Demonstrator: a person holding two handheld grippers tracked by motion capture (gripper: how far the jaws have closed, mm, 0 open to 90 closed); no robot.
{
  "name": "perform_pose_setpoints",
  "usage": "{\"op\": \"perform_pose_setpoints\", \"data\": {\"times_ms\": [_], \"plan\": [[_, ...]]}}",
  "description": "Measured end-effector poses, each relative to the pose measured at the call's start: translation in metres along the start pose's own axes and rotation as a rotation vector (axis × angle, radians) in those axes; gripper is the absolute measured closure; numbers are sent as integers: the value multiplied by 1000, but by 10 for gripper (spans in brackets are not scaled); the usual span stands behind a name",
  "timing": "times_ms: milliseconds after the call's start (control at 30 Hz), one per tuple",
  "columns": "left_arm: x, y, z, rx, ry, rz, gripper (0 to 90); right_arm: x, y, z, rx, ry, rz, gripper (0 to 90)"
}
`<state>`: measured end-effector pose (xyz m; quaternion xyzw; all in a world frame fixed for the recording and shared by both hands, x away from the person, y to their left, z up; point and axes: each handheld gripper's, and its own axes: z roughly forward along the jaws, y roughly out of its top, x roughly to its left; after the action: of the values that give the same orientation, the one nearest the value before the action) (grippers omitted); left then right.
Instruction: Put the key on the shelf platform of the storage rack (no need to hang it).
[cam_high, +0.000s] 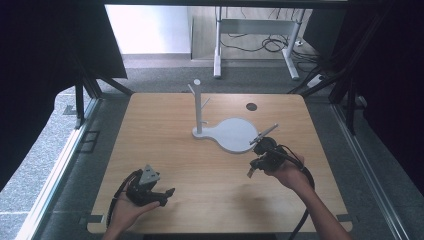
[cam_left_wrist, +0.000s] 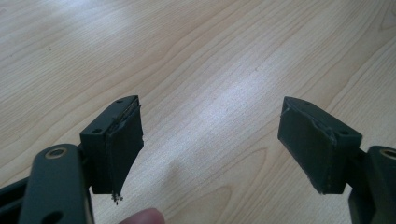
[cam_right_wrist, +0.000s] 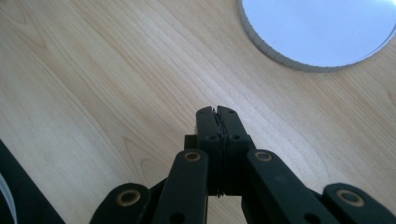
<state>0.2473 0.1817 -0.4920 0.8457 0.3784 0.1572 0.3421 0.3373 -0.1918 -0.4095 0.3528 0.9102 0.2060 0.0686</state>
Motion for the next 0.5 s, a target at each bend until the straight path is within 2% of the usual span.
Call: {"op": "perform_pose_setpoints", "data": {"times_ms": [500], "plan": [[1, 0, 1, 4, 1, 3, 224, -17, 22, -2, 2, -8, 24, 897]]}}
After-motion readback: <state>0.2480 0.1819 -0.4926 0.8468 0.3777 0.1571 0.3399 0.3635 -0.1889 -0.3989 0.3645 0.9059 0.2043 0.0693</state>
